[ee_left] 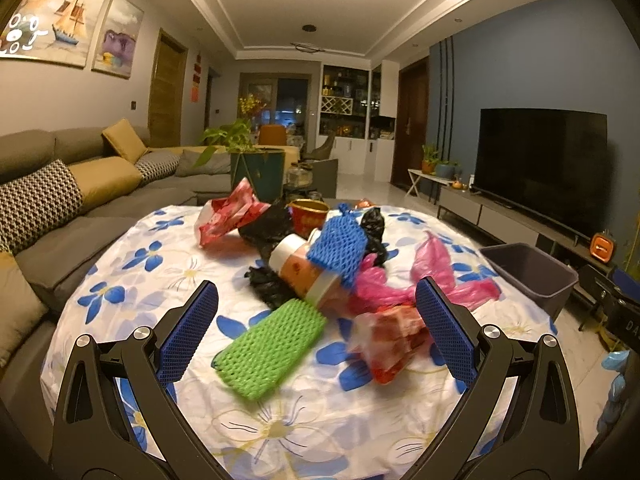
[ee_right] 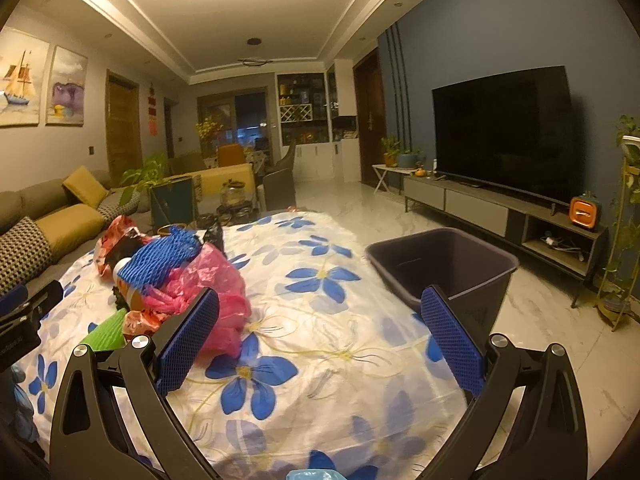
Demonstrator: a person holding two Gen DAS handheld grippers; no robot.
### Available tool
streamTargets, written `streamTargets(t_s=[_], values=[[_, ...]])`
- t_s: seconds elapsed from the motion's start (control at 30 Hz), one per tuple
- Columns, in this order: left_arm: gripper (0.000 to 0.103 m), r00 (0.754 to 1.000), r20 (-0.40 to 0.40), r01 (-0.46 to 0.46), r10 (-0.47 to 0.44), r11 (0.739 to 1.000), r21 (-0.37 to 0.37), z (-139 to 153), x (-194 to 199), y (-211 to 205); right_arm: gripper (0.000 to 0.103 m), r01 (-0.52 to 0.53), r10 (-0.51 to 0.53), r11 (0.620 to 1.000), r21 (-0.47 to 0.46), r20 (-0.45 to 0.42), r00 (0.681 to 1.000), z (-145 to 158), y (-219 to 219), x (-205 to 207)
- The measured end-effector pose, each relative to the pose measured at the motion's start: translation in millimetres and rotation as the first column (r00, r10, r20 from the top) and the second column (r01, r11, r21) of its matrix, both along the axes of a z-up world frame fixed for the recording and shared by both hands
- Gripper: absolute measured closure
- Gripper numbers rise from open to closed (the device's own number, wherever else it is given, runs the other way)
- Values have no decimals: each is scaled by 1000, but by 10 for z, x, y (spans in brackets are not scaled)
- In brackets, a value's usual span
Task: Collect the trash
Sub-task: 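Grasp the green mesh sleeve with the left tool while the right tool grasps the red snack bag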
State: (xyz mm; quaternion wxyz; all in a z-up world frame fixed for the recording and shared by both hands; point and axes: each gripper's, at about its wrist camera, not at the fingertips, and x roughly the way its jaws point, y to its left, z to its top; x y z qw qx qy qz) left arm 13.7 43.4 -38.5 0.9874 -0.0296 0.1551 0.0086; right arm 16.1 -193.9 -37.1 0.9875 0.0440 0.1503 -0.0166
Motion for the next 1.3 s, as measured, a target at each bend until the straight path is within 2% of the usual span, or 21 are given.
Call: streamTargets(t_s=[0.17, 0.27, 0.63, 0.87, 0.93, 1.07, 1.13, 1.27, 1.3], values=[[12, 1000, -29, -8, 9, 1000, 30, -166, 113, 48, 5, -46, 46, 999, 5, -24, 999, -106, 111, 161], [20, 997, -72, -9, 10, 1000, 9, -292, 219, 136, 6, -79, 79, 997, 12, -28, 996, -174, 187, 221], [22, 994, -92, -60, 58, 998, -27, -512, 317, 491, 6, -299, 300, 954, 26, -27, 954, -426, 735, 399], [22, 991, -102, -92, 87, 995, -44, -587, 327, 682, 6, -385, 385, 923, 13, -23, 922, -538, 1071, 529], [22, 990, -106, -104, 98, 993, -54, -621, 341, 761, 11, -399, 399, 917, 1, -33, 917, -582, 1151, 567], [22, 987, -116, -123, 114, 990, -70, -679, 355, 850, 13, -422, 422, 907, 12, -51, 905, -650, 1228, 633], [22, 986, -121, -127, 117, 989, -74, -707, 365, 881, 24, -430, 430, 903, 10, -60, 901, -677, 1262, 659], [22, 985, -130, -121, 110, 990, -79, -751, 394, 914, 34, -454, 453, 891, 14, -74, 888, -725, 1310, 700], [22, 985, -131, -120, 109, 990, -80, -760, 396, 917, 42, -467, 467, 884, 17, -81, 880, -741, 1320, 710]])
